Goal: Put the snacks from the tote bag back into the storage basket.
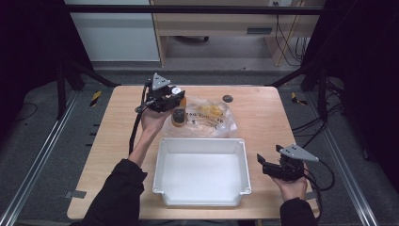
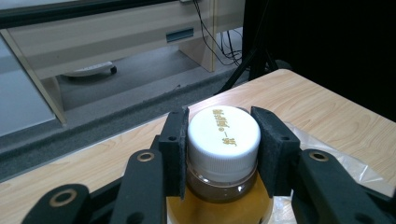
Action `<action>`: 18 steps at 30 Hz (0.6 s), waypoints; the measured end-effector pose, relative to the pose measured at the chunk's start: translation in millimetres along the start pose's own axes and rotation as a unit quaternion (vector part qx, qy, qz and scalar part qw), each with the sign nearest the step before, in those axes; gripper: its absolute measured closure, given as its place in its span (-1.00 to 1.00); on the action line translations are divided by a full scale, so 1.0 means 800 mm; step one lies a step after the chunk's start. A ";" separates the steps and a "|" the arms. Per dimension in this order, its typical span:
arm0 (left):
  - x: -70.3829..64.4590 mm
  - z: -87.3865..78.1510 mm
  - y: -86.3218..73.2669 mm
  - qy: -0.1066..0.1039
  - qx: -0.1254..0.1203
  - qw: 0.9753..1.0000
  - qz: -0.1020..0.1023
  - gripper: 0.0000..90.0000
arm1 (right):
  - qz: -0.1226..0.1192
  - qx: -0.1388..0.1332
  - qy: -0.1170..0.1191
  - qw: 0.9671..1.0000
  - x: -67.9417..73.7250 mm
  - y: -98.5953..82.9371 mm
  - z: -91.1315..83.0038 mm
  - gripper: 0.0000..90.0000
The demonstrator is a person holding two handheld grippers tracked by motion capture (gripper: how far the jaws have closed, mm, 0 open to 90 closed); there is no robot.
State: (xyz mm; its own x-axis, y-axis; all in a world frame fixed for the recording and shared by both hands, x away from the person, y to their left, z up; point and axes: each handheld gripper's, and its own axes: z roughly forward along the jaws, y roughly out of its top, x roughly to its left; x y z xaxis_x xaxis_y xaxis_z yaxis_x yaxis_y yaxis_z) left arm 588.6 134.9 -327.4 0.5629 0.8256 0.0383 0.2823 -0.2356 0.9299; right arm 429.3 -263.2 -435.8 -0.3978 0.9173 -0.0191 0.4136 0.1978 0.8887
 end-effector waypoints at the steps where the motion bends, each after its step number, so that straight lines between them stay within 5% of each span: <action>1: -0.001 -0.002 0.002 0.000 -0.003 1.000 0.002 0.31 | 0.000 0.000 0.000 1.000 0.000 0.000 0.000 -0.56; 18: -0.012 -0.038 0.033 -0.010 -0.029 0.999 0.009 0.30 | 0.001 -0.001 0.000 1.000 0.000 0.000 0.000 -0.56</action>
State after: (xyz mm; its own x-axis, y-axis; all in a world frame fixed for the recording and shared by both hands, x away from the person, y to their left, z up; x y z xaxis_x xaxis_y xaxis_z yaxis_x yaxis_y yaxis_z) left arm 566.7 136.1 -292.1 0.5838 0.8105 0.0482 0.2275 -0.2203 0.9485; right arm 429.5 -263.2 -435.7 -0.3974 0.9175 -0.0162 0.4139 0.1949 0.8892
